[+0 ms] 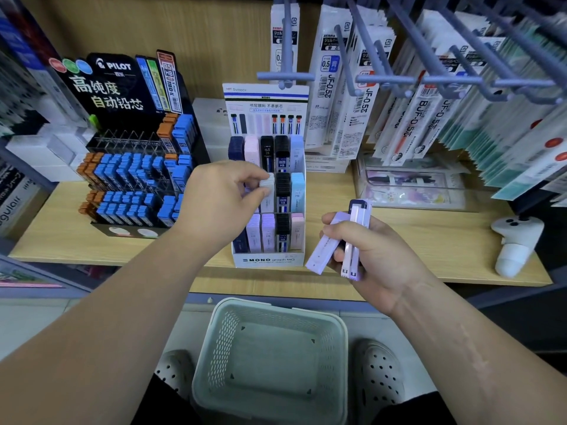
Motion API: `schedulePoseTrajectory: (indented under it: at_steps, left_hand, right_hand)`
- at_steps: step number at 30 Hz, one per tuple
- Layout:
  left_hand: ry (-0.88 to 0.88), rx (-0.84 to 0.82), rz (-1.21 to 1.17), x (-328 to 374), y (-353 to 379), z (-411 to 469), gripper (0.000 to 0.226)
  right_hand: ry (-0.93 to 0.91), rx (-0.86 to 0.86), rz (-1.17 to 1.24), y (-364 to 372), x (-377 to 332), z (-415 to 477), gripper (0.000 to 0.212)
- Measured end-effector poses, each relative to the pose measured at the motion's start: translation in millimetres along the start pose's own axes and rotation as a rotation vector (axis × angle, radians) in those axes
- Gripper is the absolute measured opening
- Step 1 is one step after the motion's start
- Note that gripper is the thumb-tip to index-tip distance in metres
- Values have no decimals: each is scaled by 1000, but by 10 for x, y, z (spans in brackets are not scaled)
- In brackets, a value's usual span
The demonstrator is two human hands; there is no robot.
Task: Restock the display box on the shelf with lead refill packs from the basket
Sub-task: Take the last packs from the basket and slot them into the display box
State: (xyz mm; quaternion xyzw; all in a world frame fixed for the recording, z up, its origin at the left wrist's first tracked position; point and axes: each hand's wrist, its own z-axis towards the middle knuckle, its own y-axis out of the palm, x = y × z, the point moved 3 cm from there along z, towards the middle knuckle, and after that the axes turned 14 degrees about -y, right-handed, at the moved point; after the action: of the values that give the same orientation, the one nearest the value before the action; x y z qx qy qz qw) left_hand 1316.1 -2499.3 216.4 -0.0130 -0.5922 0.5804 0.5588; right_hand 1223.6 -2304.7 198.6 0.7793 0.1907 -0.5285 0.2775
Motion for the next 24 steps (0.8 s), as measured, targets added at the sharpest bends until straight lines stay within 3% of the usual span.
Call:
schedulePoseTrajectory:
  at_steps: [6,10,14,20,24]
  left_hand:
    - [156,5,58,53,4,-2,12]
    - [89,14,24,-4,2,1,11]
    - [144,18,83,-72,49,-3,9]
    - [118,39,146,-113,76,0,21]
    - [27,20,2,61,6,-65,17]
  right_hand:
    - [-6,4,27,-8,17,11,27]
    - [-10,-9,50,-10,19,17,22]
    - [-12,-24,61,-17,16,17,23]
    - [-49,-39,30,2,-4,5,22]
    - [-55,-79,-29,20,-26,-10,15]
